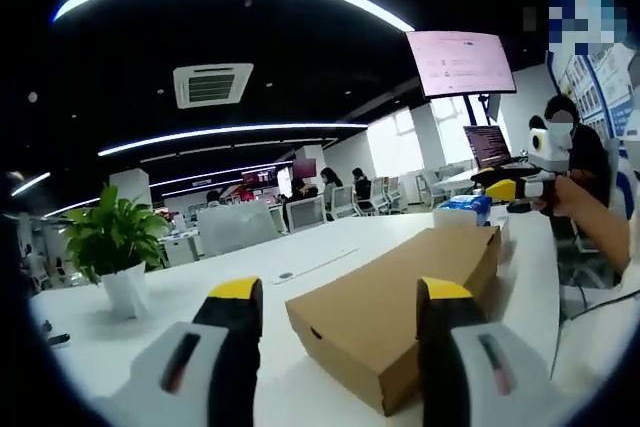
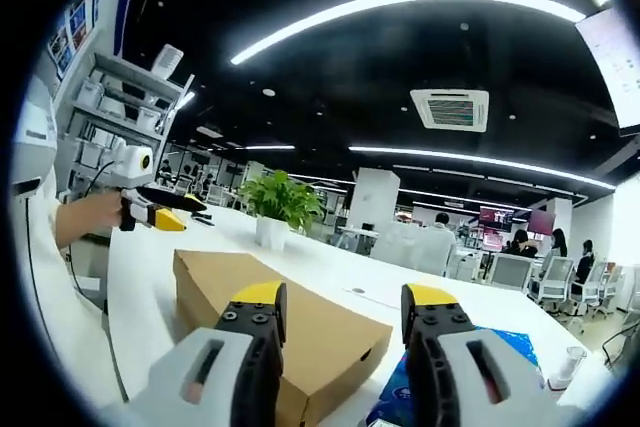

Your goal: Operate the shoe box by opening the lid, removing the specified soft item, and placing it in the target area until the item is outside and the box remains undamaged.

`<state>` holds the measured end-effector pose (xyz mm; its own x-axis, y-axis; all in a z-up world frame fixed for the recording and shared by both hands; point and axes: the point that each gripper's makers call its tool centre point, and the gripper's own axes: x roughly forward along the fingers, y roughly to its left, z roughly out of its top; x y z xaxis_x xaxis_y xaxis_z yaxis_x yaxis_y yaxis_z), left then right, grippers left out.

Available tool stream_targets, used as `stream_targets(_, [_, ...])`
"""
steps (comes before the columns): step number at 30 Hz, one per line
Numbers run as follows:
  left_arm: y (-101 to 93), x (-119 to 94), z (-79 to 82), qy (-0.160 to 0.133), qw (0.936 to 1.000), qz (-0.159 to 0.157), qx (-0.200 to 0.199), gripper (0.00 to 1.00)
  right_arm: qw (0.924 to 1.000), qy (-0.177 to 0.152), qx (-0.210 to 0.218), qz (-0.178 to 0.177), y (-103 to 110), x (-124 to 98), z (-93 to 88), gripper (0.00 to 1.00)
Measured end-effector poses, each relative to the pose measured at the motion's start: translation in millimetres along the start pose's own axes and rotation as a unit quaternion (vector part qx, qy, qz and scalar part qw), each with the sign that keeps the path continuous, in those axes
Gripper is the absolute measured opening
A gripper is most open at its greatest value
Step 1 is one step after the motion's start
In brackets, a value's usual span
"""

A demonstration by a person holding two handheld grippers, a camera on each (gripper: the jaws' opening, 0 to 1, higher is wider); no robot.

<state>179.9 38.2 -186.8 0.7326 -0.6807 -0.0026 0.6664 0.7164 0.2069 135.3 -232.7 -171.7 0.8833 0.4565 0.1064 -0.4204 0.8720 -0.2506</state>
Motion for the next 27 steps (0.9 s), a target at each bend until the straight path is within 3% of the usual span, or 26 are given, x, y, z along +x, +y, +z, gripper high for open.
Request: stream_targets(27, [-1.9,0.2,-3.7,0.008,0.9999,-0.001,0.013,0.62,0.9997,0.016,-0.021,-0.003,2.8,1.2,-7.0,0.44])
